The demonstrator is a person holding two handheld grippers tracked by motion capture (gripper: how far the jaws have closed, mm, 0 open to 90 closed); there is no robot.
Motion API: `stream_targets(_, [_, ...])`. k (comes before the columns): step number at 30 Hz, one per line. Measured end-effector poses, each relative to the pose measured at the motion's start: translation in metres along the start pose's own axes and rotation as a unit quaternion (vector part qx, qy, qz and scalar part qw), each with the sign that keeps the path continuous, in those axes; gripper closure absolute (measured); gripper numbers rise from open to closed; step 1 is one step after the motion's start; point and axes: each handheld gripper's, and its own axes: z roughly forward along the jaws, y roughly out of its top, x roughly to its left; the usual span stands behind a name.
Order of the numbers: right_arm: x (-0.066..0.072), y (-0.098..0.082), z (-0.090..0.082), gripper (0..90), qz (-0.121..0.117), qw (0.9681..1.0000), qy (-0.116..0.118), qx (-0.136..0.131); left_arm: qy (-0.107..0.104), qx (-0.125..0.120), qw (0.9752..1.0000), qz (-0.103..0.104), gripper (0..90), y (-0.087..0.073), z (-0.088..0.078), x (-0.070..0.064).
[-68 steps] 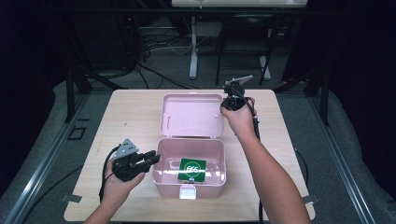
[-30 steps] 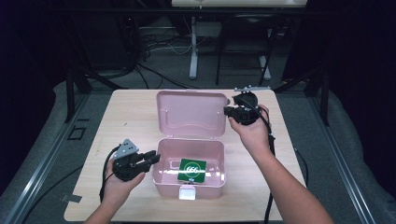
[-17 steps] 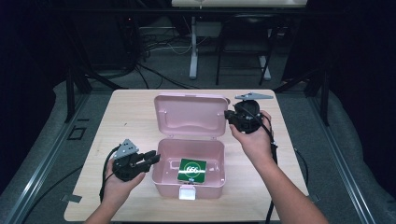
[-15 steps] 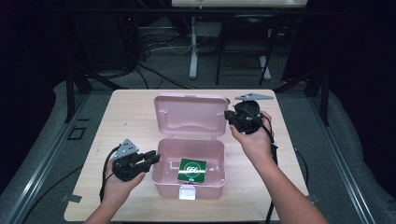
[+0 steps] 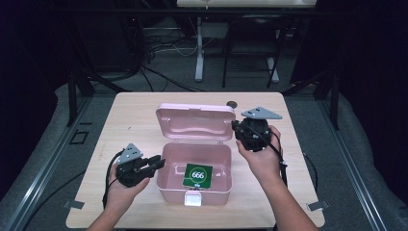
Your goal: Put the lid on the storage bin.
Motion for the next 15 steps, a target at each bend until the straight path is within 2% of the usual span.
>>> stream_targets(3, [0.000, -0.003, -0.001, 87.6, 0.004, 1.0000, 0.001, -0.007, -0.002, -0.001, 1.0000, 0.000, 72.4, 0.000, 0.000, 0.000])
stream_targets(5, [-0.002, -0.008, -0.003, 86.8, 0.024, 0.9995, 0.013, -0.016, -0.003, -0.001, 1.0000, -0.001, 72.5, 0.000, 0.000, 0.000])
stream_targets(7, [-0.002, -0.011, -0.005, 86.5, 0.030, 0.9991, 0.017, -0.023, -0.002, -0.002, 1.0000, -0.001, 72.5, 0.000, 0.000, 0.000])
stream_targets(11, [0.000, -0.017, -0.008, 86.4, 0.034, 0.9987, 0.017, -0.034, -0.002, -0.002, 1.0000, -0.001, 72.5, 0.000, 0.000, 0.000])
stream_targets(15, [0.002, -0.018, -0.011, 86.4, 0.032, 0.9989, 0.014, -0.032, 0.000, -0.001, 1.0000, 0.000, 72.5, 0.000, 0.000, 0.000])
